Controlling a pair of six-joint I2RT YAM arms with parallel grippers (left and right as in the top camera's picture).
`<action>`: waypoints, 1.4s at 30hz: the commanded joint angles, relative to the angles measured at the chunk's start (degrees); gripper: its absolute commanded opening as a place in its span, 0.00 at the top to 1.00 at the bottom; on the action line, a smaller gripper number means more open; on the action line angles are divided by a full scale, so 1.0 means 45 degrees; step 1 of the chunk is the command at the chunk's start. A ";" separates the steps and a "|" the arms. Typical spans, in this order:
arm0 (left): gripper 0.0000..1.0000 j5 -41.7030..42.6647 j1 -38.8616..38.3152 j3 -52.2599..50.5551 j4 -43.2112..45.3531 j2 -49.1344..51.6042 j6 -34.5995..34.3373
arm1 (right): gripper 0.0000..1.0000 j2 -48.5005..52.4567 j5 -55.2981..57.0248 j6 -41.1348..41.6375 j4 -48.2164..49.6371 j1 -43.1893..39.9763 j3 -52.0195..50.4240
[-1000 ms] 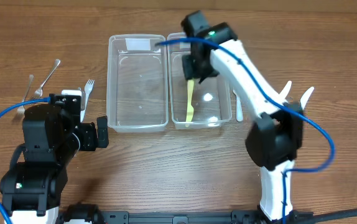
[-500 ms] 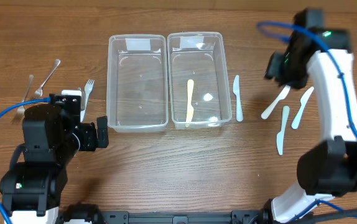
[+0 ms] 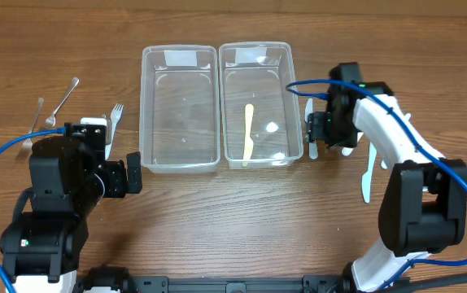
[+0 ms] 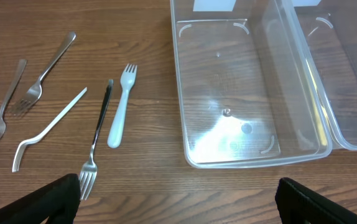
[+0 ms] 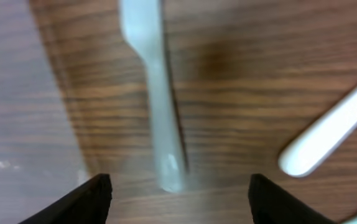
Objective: Pack container
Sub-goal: 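Grasp the white plastic knife beside the container with the right gripper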
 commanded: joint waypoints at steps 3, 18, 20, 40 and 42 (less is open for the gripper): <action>0.00 0.0228 0.0068 0.0335 0.0049 -0.0029 -0.0170 | 0.26 -0.0068 0.0457 -0.0063 0.0408 0.0199 -0.0457; 0.00 0.0228 0.0068 0.0335 -0.0112 -0.0029 -0.0175 | 0.25 0.1875 -0.0034 -0.0063 0.0792 0.0199 -0.0457; 0.00 0.0228 0.0068 0.0335 -0.0141 -0.0029 -0.0175 | 0.29 0.1875 -0.0034 -0.0063 0.0743 0.0199 -0.0457; 0.00 0.0228 0.0068 0.0335 -0.0131 -0.0029 -0.0170 | 0.96 0.1778 -0.0029 0.0010 0.0685 0.0199 -0.0175; 0.00 0.0228 0.0068 0.0335 -0.0121 -0.0029 -0.0165 | 0.96 0.1336 -0.0019 0.0029 0.0330 0.0199 0.0452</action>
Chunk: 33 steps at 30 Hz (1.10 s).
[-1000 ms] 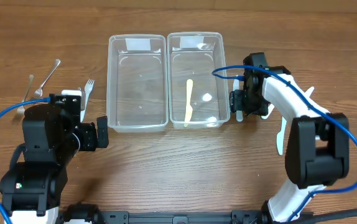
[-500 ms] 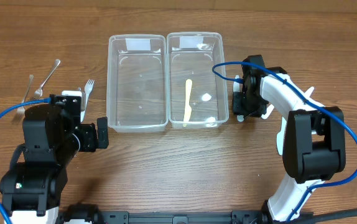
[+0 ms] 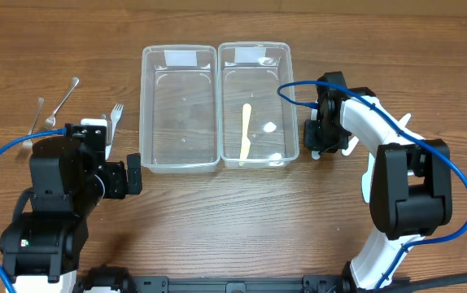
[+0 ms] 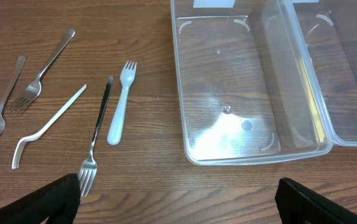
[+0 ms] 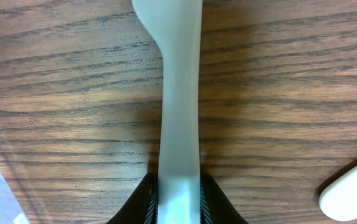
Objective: Pack container
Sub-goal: 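Grasp the white plastic knife beside the container with the right gripper, then place the white knife into the right container and open the gripper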
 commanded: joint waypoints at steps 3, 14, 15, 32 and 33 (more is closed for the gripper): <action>0.00 0.0223 0.0068 0.0335 0.0024 -0.0029 -0.0165 | 0.96 -0.1234 -0.0185 -0.0010 -0.0947 0.0039 0.2220; 0.00 0.0228 0.0068 0.0335 0.0015 -0.0029 -0.0170 | 0.96 -0.2069 -0.0121 0.0471 -0.1486 0.4031 0.4643; 0.00 0.0228 0.0068 0.0335 0.0015 -0.0029 -0.0170 | 0.96 -0.1860 -0.0146 0.0918 -0.1180 0.4318 0.4449; 0.00 0.0223 0.0068 0.0335 0.0112 -0.0029 -0.0165 | 0.43 -0.0787 0.0525 0.1316 -0.1792 0.4459 0.6630; 0.00 0.0223 0.0068 0.0335 0.0121 -0.0029 -0.0165 | 0.42 -0.1030 0.1073 0.1744 -0.2025 0.4328 0.7193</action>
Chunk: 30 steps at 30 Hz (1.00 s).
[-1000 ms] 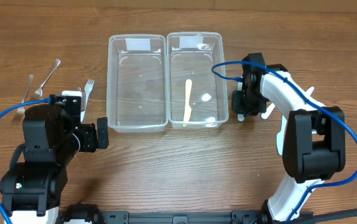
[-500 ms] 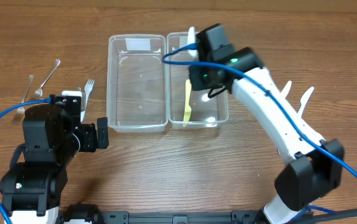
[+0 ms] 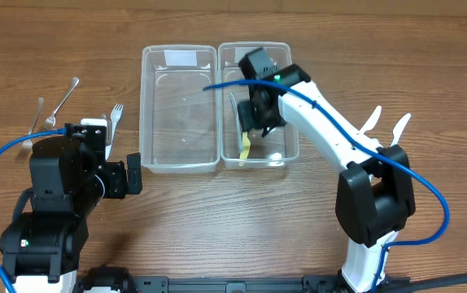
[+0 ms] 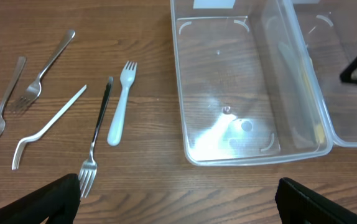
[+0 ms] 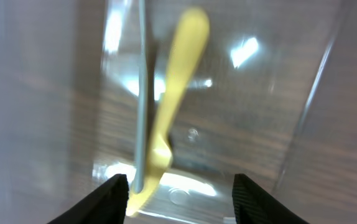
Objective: Pack container
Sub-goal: 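Place the white knife into the right container and open the gripper, then grasp the white plastic spoon on the right with the right gripper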
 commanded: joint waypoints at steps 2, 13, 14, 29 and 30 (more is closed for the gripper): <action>0.00 0.0223 0.0068 0.0330 0.0073 -0.0029 -0.0165 | 0.33 -0.2152 0.2560 0.2113 -0.1030 -0.0908 0.3483; 0.00 0.0223 0.0068 0.0330 0.0068 -0.0029 -0.0170 | 0.07 -0.2152 0.0845 0.5518 -0.3060 -0.7310 0.1923; 0.00 0.0228 0.0068 0.0330 0.0068 -0.0029 -0.0170 | 0.07 -0.2006 0.0699 0.5508 -0.2769 -0.7601 0.1190; 0.00 0.0223 0.0068 0.0330 0.0063 -0.0029 -0.0170 | 0.08 -0.1700 -0.0651 0.4595 0.2594 -0.7825 -0.5892; 0.00 0.0223 0.0068 0.0330 0.0068 -0.0029 -0.0170 | 0.08 -0.1700 -0.0641 0.4590 0.2739 -0.7825 -0.5974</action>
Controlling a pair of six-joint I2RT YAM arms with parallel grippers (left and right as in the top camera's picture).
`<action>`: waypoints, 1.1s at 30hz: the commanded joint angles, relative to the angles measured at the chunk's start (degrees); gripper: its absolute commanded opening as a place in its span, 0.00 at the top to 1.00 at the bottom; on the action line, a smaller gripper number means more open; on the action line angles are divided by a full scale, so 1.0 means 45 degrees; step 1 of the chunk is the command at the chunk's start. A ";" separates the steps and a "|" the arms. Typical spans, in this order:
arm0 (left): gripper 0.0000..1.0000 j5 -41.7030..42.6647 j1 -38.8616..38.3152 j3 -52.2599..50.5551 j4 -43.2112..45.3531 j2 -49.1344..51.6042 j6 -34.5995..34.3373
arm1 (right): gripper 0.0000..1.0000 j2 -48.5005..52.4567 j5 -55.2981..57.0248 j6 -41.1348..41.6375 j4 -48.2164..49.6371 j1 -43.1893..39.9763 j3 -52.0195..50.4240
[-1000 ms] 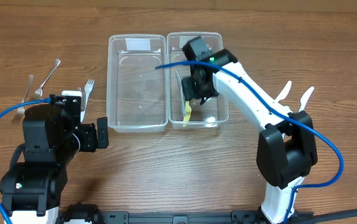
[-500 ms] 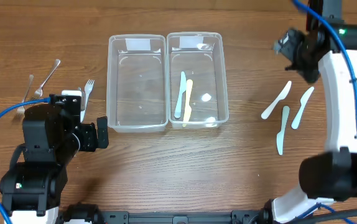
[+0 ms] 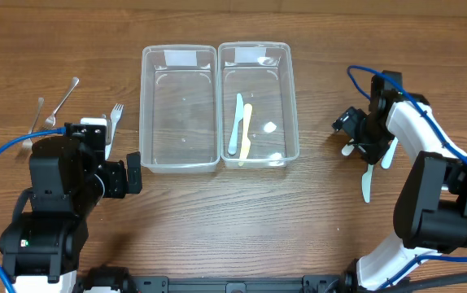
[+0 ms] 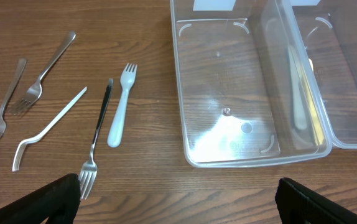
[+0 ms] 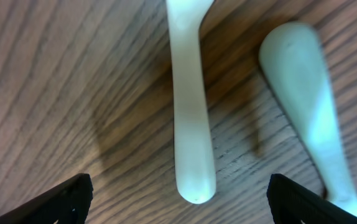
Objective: Pack container
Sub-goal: 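Grasp the white plastic spoon on the right with the right gripper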
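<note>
Two clear containers stand side by side. The left container (image 3: 154, 110) is empty. The right container (image 3: 290, 98) holds a yellow utensil (image 3: 247, 137) and a pale white utensil (image 3: 235, 124) lying side by side. My right gripper (image 3: 354, 137) is open, low over white plastic utensils (image 3: 368, 181) on the table to the right. In the right wrist view the gripper (image 5: 181, 202) straddles the end of one white handle (image 5: 190, 124), with a second handle (image 5: 306, 124) beside it. My left gripper (image 4: 178, 208) is open over bare table.
Left of the containers lie several forks: metal ones (image 4: 38, 84), a dark-handled one (image 4: 97, 134), a white plastic fork (image 4: 120, 109) and a clear plastic utensil (image 4: 45, 130). The left arm's base (image 3: 54, 175) sits at the front left.
My right gripper has moved from above the right container to the table on the right, over the remaining white utensils. The pale utensil now lies in the container beside the yellow one.
My right gripper stood open over a white utensil beside the right container. Then it was shut on that handle. Then it was open above the container with the utensil below it. Now the utensil lies inside. The left arm stayed still.
</note>
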 commanded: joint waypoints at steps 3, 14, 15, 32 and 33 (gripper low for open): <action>0.00 0.0228 0.0068 0.0316 0.0000 -0.0029 -0.0170 | 0.09 -0.0126 -0.0131 -0.0554 0.1049 0.0107 -0.0408; 0.00 0.0223 0.0068 0.0316 -0.0112 -0.0029 -0.0170 | 0.10 0.1132 0.0588 -0.0865 0.1409 0.0117 -0.0476; 0.00 0.0223 0.0068 0.0316 -0.0112 -0.0029 -0.0170 | 0.10 0.1399 0.0583 -0.0860 0.1404 0.0117 -0.0476; 0.00 0.0223 0.0068 0.0316 -0.0112 -0.0029 -0.0170 | 0.66 0.1763 0.0539 -0.0865 0.1117 0.0117 -0.0476; 0.00 0.0223 0.0068 0.0316 -0.0112 -0.0029 -0.0170 | 0.69 0.1763 0.0539 -0.0860 0.1112 0.0117 -0.0476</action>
